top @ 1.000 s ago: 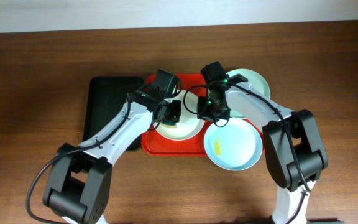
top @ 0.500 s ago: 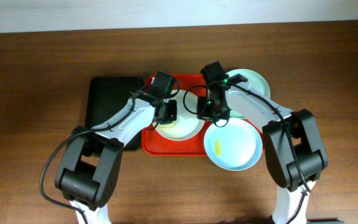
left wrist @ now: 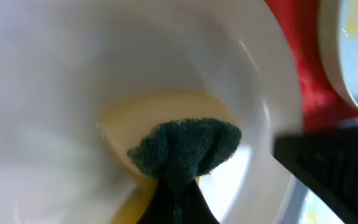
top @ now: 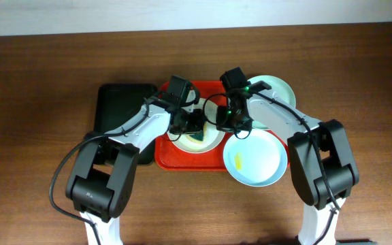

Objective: Clean dirty plates on tray and stack at the side
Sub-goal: 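Move the sponge with the left gripper back over the black tray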

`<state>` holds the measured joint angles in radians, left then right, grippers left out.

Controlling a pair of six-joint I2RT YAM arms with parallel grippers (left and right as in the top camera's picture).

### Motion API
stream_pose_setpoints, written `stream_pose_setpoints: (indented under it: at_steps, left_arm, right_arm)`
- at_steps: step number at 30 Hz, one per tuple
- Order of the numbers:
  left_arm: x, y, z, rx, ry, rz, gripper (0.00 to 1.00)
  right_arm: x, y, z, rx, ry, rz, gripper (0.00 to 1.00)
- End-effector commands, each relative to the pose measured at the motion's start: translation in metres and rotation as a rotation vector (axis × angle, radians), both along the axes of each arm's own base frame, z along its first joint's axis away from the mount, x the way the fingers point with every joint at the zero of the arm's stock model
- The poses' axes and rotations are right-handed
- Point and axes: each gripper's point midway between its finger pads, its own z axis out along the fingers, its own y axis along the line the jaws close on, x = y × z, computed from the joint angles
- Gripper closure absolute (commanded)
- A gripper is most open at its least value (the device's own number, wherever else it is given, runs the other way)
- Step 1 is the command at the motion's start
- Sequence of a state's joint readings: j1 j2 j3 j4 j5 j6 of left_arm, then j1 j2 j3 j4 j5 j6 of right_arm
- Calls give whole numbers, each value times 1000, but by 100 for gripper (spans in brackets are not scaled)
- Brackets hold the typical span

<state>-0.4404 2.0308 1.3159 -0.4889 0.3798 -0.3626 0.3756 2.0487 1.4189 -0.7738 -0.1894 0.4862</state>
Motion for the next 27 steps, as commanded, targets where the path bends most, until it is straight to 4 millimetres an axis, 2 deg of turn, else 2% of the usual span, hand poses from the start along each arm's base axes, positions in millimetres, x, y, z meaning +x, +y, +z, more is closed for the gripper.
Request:
stream_pose_setpoints:
  at_steps: [1,3,4,7,8,10,12,17,19,23,27]
  left_arm:
    - [3,2,33,4,-83,-54,100]
    - [21,37,52,149,-185,39,100]
    - [25,46,60,173,-212,63,100]
    - [35,67,85,203,-281,121,100]
    - [40,80,96,232,-312,157,100]
    - [47,106,107,292,-347,222,100]
    - [49,132,111,345,-348,278,100]
    - [42,186,93,442,-257,319,100]
    - [39,211,79,482,-208,313,94]
    - [38,237,67,501,-158,350,100]
    - [38,251,51,511,-119,366,100]
  right_arm:
    - [-8,3,-10,-4,27,23,95]
    - [-9,3,-10,-3,28,24,94]
    - [-9,3,-10,-3,28,24,89]
    - [-9,3,-10,-3,28,24,87]
    - [-9,3,-10,-3,28,24,85]
    - [-8,3,-10,-3,27,23,79]
    - [-9,3,-10,-3,28,23,77]
    - [-9,3,-10,-3,28,24,74]
    - [-8,3,-10,-3,27,24,73]
    - [-8,3,-10,-3,27,23,73]
    - [-8,3,-10,-3,27,24,73]
